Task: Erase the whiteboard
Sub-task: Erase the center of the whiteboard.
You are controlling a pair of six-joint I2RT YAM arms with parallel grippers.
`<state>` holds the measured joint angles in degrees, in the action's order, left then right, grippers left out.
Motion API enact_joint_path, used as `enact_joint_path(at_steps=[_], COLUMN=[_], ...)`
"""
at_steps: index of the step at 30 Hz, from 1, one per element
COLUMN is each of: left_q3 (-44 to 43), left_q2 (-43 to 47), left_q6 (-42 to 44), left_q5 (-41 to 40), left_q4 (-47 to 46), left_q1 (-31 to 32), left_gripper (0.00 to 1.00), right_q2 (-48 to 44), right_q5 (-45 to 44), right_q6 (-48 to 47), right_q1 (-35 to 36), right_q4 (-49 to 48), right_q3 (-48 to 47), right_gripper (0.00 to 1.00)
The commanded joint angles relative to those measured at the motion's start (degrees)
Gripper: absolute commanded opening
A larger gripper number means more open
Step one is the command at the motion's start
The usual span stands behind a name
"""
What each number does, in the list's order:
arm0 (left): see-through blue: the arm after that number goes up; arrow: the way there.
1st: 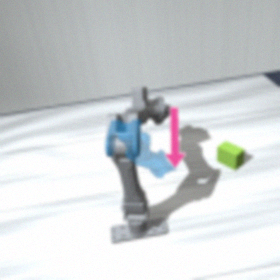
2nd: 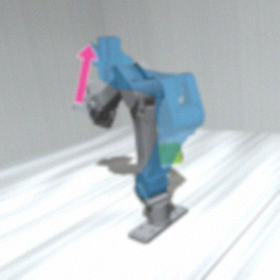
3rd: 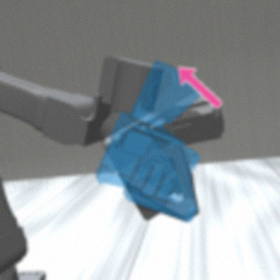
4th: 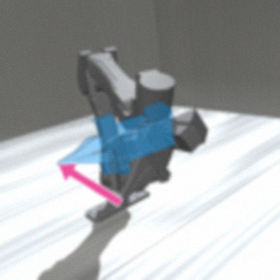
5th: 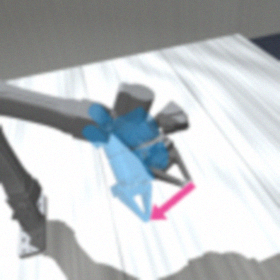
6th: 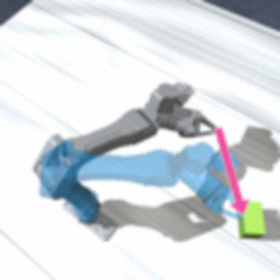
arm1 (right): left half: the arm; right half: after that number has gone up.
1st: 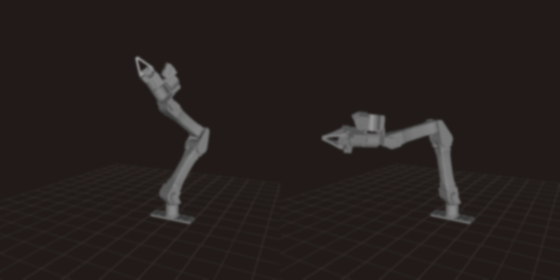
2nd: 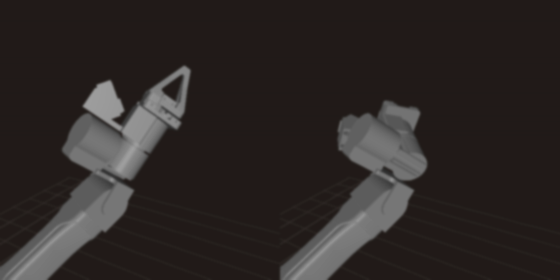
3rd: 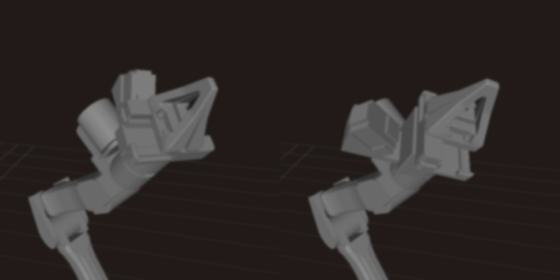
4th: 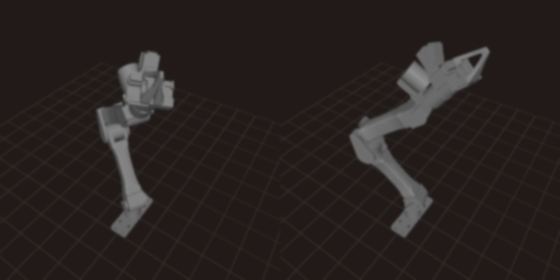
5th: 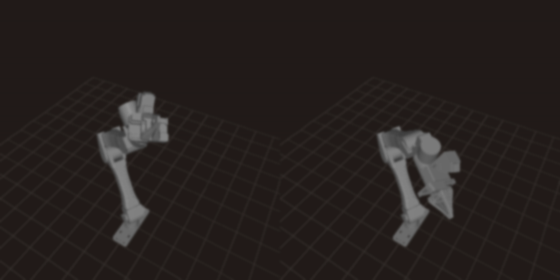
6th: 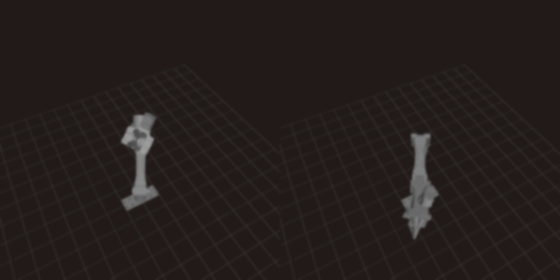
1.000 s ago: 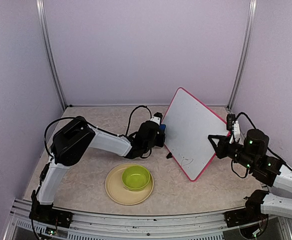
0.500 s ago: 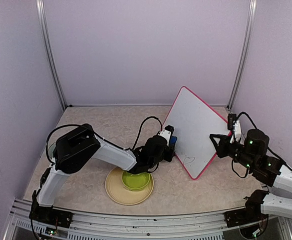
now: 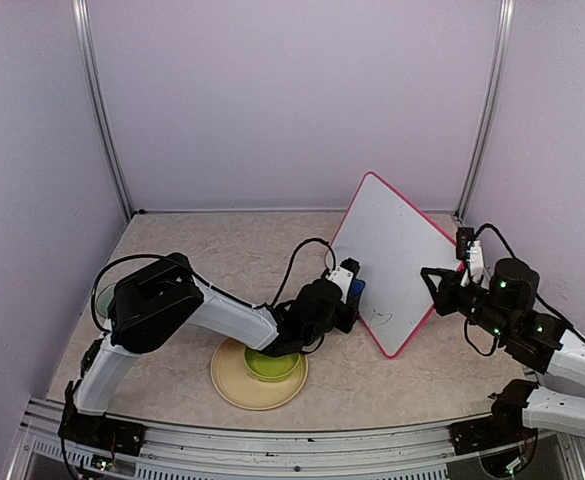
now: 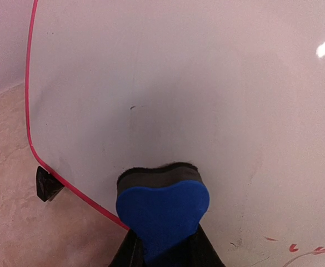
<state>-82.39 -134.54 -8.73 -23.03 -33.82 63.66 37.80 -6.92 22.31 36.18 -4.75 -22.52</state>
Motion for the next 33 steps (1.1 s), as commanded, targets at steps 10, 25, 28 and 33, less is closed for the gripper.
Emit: enact_joint_path(at_steps=[10,25,28,33], left_q3=[0.9,2.7,2.9,1.9], left_q2=[2.6,3.8,4.0,4.7], left_q6=[1.5,1.3,1.2,-2.7], left_q5=[9.1,8.5,5.2,-0.6], left_q4=[-3.7,-5.7,-5.5,-0.9], left_q1=[4.9,5.0,4.6,-0.2], left_gripper=[0.01,0.0,0.0,0.01], right_q2=[2.3,6.2,6.8,5.8], right_q5=[9.4,7.1,7.4,7.3], right_q6=[3.0,1.0,1.0,0.7], right_q1=[0.9,0.6,0.6,0.6], right_q4=[-8.8,-12.9,-13.3,-12.1], right_q3=[-1.5,0.5,0.1,-0.6], right_gripper=[0.0,0.0,0.0,0.0])
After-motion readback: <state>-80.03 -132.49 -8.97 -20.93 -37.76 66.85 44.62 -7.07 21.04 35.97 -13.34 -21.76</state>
